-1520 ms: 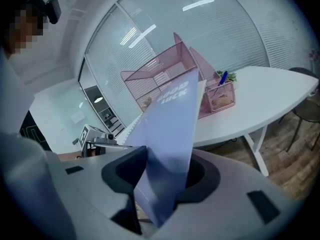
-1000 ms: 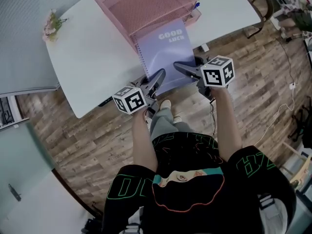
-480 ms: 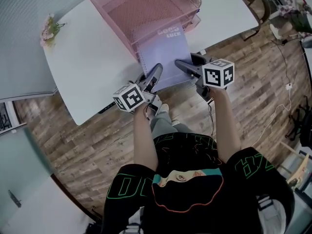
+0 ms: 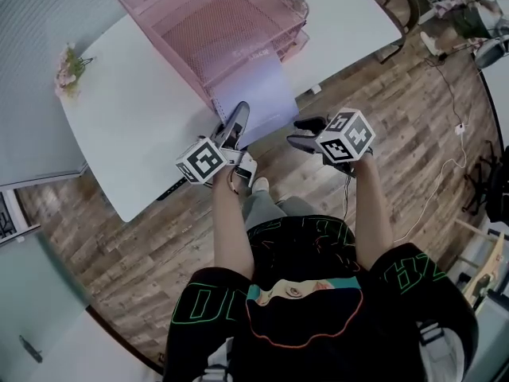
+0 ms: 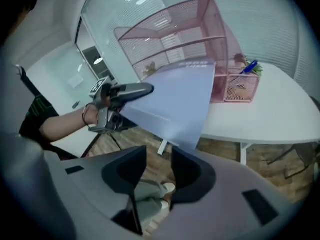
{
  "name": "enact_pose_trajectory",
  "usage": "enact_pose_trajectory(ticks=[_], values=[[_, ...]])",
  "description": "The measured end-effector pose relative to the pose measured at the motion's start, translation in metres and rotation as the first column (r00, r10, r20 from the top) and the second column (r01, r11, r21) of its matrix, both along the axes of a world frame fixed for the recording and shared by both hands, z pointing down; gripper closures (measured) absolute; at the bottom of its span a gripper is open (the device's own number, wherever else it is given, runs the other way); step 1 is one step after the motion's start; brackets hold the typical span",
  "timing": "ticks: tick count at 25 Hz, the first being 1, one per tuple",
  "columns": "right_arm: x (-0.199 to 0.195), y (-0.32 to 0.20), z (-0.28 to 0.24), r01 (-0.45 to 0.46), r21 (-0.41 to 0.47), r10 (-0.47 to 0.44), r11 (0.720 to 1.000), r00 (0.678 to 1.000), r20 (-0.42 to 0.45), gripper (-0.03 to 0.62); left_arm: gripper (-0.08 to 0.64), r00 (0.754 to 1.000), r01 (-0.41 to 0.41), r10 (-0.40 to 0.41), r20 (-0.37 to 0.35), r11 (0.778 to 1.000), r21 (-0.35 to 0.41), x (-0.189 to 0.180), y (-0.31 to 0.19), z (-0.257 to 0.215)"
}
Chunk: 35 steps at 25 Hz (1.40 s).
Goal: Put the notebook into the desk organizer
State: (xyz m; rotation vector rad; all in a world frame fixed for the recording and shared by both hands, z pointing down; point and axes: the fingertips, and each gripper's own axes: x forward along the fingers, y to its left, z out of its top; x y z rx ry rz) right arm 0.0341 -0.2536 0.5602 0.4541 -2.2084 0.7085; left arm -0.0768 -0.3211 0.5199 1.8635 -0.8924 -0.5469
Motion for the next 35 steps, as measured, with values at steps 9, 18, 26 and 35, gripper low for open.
enact_pose_trajectory(ticks=[9,18,26,35], values=[[-0.036,0.009,0.020,0.050,0.074,-0.044,0.996,0.996,-0.083,0.571,0.532,0.997,0.039,-0.042,-0.060,0.998,-0.055,-0.003,-0.007,-0.001],[-0.034,-0.013,0.007,-0.035,0.171,0.043,0.985,0.998,-0.040,0.571,0.444,0.999,0.042,-0.040,0.035,0.997,-0.058,0.003,-0.005,-0.004],[-0.049,-0.035,-0.020,-0.010,0.237,-0.003,0.972,0.999,0.054,0.571,0.301,0.940,-0.052,0.064,0.336,0.998,-0.046,0.005,0.013,0.002],[-0.075,-0.064,-0.039,0.006,0.295,-0.032,0.955,0.996,0.082,0.574,0.444,0.857,-0.041,0.055,0.512,0.998,-0.039,-0.003,0.030,-0.003]])
